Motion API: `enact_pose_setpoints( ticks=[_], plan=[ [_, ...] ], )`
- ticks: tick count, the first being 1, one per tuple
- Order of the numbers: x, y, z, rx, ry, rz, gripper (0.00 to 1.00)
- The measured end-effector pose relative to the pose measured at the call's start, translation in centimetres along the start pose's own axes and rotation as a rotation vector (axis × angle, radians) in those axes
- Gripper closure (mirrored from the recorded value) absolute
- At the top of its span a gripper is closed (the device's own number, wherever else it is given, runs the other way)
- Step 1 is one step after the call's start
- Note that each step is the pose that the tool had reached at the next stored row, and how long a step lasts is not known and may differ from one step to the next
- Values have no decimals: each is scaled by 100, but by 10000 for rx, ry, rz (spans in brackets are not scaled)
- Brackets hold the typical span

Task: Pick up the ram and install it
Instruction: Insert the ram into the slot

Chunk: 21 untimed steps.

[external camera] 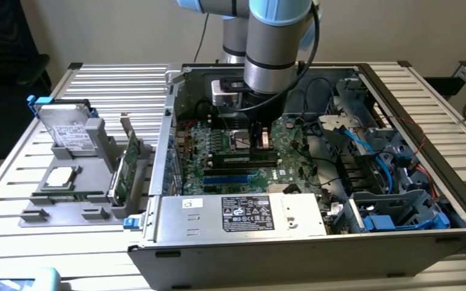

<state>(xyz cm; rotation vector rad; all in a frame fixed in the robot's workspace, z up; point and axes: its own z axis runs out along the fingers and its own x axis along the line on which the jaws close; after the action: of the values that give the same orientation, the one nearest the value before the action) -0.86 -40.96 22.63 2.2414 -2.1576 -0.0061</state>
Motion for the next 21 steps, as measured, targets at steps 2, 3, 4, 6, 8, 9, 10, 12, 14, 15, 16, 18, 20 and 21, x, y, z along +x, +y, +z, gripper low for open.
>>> enact_pose_setpoints(
  ticks=[2, 3, 4, 6, 8, 9, 10, 12, 14, 15, 16, 18, 20, 21],
  plan=[
    [-1, 6, 0, -1, 2, 1, 87],
    [-1, 6, 0, 0, 3, 0, 87],
    [-1, 6, 1, -1, 5, -1, 87],
    [-1, 7, 2, -1, 9, 0, 87],
    [-1, 8, 3, -1, 11, 0, 87],
    [-1, 9, 4, -1, 12, 1, 87],
    [-1, 9, 4, -1, 12, 1, 87],
    [-2, 9, 5, -1, 12, 0, 87],
    [-4, 8, 10, 0, 12, 0, 87],
    [-4, 9, 14, 0, 12, 0, 87],
    [-5, 8, 16, 0, 15, 0, 87],
    [-6, 9, 17, -2, 20, 0, 87],
    [-8, 9, 20, -1, 18, 0, 87],
    [-8, 8, 20, -1, 20, 0, 85]
  ],
)
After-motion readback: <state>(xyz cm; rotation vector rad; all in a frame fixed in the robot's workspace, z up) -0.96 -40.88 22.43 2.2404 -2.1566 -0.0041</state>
